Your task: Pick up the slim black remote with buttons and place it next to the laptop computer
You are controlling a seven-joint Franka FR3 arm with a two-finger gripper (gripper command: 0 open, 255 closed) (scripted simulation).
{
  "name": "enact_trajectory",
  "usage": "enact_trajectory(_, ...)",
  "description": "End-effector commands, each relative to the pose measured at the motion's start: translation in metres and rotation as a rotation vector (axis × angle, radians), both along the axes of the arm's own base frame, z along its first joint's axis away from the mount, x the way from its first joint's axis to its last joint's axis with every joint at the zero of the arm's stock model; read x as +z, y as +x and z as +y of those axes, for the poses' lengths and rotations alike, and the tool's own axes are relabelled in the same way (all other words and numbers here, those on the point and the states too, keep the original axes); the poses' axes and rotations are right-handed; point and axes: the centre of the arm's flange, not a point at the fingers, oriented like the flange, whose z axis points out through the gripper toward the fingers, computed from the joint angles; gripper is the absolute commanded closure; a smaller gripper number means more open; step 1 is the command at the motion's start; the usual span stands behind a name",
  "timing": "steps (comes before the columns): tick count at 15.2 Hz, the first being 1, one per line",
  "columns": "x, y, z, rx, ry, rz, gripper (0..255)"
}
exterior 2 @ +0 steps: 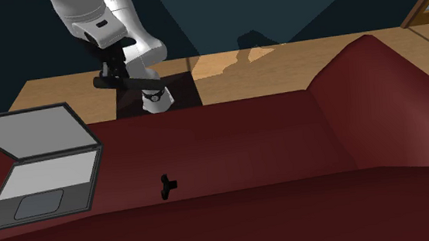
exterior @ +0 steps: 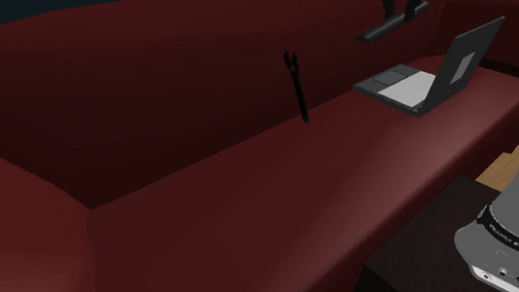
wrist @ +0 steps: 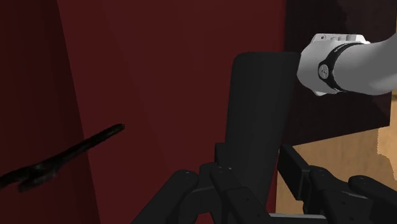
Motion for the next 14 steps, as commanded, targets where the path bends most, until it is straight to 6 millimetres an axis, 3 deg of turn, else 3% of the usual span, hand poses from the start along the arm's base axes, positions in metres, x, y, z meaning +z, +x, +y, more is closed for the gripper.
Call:
enact_trajectory(1,-0.001,-0.012,-0.024,0.001,0.000,0.000,255)
enact_trajectory(14,-0.001,-0.093,-0.176,0.001,0.000,0.000,255)
